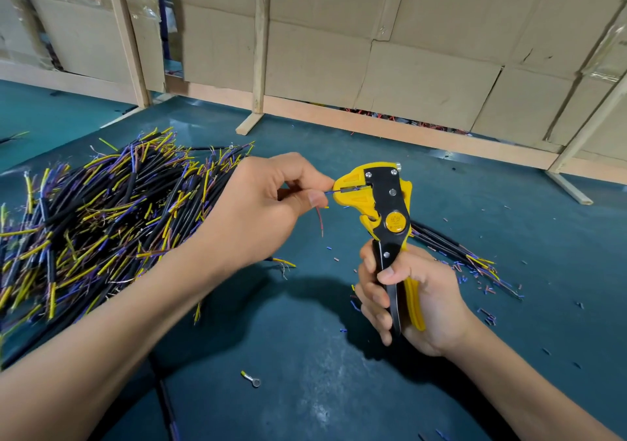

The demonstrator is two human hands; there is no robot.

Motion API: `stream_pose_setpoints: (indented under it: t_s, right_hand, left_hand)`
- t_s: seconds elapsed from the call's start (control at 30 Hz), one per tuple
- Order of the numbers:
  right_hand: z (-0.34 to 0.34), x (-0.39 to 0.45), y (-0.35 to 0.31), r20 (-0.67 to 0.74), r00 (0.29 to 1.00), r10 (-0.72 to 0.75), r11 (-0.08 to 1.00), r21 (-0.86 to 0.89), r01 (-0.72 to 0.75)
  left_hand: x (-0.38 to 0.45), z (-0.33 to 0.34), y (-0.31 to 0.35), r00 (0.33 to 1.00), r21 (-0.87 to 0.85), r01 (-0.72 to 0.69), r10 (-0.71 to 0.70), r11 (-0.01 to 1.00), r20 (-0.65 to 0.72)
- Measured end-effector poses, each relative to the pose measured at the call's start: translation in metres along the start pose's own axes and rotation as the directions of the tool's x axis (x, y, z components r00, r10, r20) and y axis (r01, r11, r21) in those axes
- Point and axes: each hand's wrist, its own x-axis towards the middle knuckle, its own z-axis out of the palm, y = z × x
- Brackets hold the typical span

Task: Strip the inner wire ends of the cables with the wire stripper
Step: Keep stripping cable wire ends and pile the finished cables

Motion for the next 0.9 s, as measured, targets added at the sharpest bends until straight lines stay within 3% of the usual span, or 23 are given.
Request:
stream_pose_setpoints:
  t_s: [0.1,0.23,0.37,0.6,0.9]
  right_hand:
    - [-0.001,0.000,-0.002,-0.011,1.000,0.011,0.999,0.043,-0.011]
    - [-0.004,0.001,-0.005,-0.034,0.998,0.043,0.986,0.160,-0.037]
    - [-0.005,0.001,-0.005,-0.017,0.999,0.048,0.986,0.160,-0.044]
    - [-0.003,0.000,-0.004,-0.001,0.999,0.034,0.994,0.104,-0.034]
    - [-0.002,-0.001,-0.004,0.047,0.998,0.030,0.998,0.048,-0.032]
  left_hand:
    - [0.000,-0.005,-0.003,0.999,0.030,-0.024,0.023,0.999,0.040]
    - [-0.005,0.014,-0.003,0.981,0.003,0.003,-0.003,1.000,0.193]
    - [-0.004,0.021,-0.008,0.991,-0.192,0.090,-0.070,0.977,0.110]
    - [-0.001,0.018,-0.015,0.985,-0.618,0.149,-0.171,0.772,0.023]
    - [0.003,0.017,-0.015,0.966,-0.789,0.192,-0.253,0.584,0.048]
